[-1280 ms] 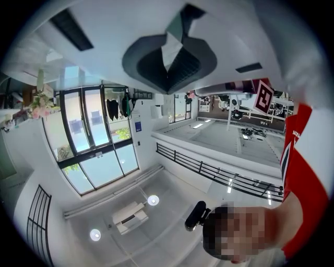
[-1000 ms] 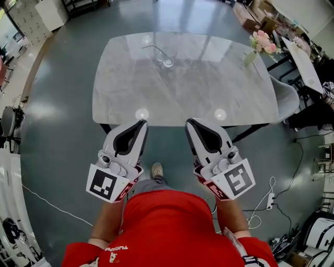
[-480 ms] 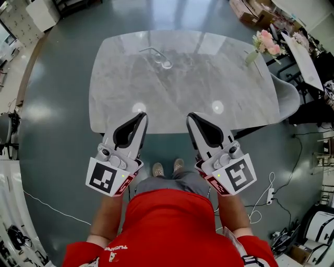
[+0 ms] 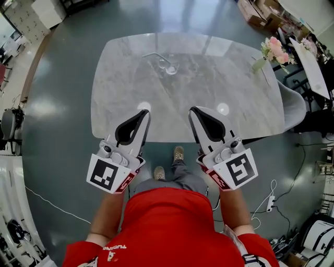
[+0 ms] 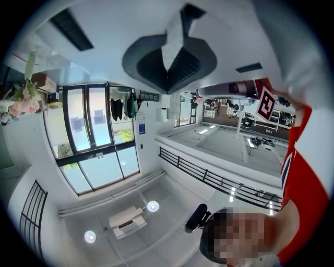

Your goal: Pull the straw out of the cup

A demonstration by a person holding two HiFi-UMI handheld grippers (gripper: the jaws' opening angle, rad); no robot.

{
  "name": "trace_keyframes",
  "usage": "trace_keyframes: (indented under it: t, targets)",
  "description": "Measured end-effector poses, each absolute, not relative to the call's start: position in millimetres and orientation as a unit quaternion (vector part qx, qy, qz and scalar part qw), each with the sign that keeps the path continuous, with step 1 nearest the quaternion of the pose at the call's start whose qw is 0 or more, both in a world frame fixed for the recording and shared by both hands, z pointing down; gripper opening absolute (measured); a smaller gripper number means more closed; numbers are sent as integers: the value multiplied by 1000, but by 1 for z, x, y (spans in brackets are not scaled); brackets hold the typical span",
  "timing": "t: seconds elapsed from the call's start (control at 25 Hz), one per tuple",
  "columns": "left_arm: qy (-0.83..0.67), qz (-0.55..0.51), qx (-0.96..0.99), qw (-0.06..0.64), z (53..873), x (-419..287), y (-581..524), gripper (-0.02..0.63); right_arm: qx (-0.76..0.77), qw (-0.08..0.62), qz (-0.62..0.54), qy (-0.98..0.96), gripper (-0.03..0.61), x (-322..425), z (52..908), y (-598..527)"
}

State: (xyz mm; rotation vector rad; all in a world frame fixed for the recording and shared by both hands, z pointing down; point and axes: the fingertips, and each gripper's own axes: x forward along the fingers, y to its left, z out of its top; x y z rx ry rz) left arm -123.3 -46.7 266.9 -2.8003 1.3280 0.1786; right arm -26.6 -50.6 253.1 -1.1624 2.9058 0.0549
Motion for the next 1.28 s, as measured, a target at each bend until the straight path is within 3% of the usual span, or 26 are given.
trace_keyframes:
  t: [1.28]
  targets:
    - [525,4,-851,-6,325,-75,-219,5,-294,-20,9,956,0,9,297,-231]
